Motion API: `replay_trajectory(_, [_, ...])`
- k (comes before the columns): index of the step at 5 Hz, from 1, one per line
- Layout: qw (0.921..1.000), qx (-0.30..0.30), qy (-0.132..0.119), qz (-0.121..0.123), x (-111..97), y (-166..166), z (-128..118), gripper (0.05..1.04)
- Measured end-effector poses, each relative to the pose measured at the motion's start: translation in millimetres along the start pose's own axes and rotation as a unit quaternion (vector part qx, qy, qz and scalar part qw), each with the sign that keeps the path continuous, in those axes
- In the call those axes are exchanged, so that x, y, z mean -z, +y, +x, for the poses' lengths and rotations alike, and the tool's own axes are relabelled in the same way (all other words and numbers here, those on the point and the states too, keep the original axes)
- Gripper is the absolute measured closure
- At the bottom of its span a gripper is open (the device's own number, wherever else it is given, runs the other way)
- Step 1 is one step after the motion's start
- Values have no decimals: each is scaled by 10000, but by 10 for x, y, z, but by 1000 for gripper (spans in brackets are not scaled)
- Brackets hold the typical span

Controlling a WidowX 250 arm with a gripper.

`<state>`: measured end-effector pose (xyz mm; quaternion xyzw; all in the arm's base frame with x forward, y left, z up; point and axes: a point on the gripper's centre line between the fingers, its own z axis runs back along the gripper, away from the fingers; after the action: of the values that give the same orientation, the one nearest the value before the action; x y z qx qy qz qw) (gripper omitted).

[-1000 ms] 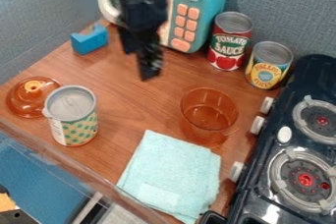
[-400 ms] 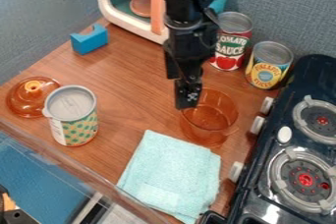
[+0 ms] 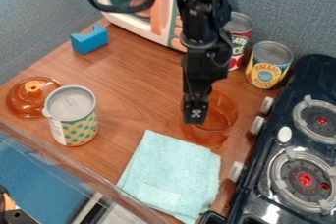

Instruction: Move the cup to the left side of the table

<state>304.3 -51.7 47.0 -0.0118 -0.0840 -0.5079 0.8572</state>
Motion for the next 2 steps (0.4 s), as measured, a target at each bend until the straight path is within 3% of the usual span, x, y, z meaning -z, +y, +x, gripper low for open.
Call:
replay_trajectory(1, [9981,615,-17,-6,126,0,145,83])
replay_trajectory(2, [9943,1056,155,-79,306,-74,214,83])
